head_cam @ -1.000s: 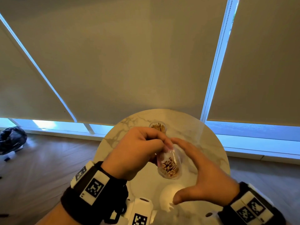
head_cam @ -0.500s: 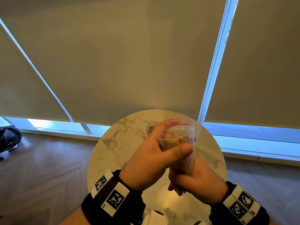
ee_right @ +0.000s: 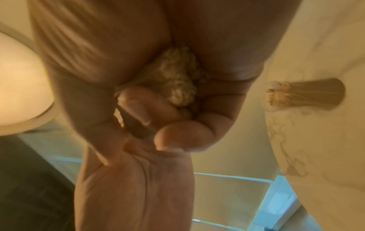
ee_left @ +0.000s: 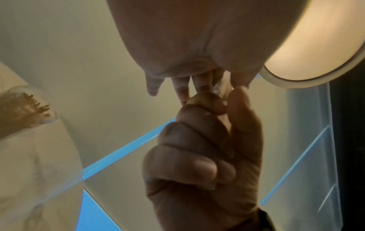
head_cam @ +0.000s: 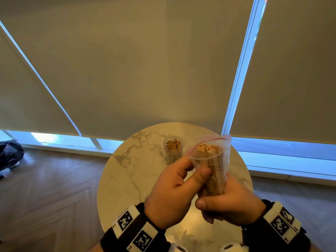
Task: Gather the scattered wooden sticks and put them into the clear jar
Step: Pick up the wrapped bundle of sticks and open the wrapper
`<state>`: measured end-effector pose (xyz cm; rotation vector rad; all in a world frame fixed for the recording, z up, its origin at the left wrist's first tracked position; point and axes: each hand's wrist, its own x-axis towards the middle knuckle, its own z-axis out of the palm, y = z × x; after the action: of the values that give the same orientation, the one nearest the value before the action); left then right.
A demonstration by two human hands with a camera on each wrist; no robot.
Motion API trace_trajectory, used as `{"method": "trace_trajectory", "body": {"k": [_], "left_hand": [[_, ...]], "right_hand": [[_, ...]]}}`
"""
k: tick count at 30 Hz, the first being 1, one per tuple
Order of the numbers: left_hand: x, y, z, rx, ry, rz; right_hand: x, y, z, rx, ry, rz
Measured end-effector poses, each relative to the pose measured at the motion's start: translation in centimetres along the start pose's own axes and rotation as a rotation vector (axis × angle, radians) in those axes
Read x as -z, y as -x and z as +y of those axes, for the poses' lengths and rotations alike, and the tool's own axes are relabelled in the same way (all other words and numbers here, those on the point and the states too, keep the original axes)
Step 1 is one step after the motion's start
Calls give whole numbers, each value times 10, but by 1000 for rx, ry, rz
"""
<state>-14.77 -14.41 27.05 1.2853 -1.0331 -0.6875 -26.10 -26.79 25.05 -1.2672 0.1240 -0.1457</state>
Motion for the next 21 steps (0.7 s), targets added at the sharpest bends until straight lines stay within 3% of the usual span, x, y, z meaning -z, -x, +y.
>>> {"method": "trace_trajectory", "body": {"k": [6, 8, 11, 14, 17, 21], "left_hand": [[12, -4, 4, -73, -360, -114], [12, -4, 5, 11, -289, -134], [6, -7, 5, 203, 3, -190], [0, -13, -1, 150, -29, -58], [3, -15, -1, 57, -17, 66], [0, -9, -14, 53, -43, 53]], "right_hand": [[2, 3, -5, -20, 130, 13], [0, 2, -3, -50, 180, 54], [-3, -3, 0, -76, 213, 46], [-1, -5, 0, -121, 221, 13], [5, 1, 1, -244, 521, 94], [6, 3, 9, -270, 746, 98]]}}
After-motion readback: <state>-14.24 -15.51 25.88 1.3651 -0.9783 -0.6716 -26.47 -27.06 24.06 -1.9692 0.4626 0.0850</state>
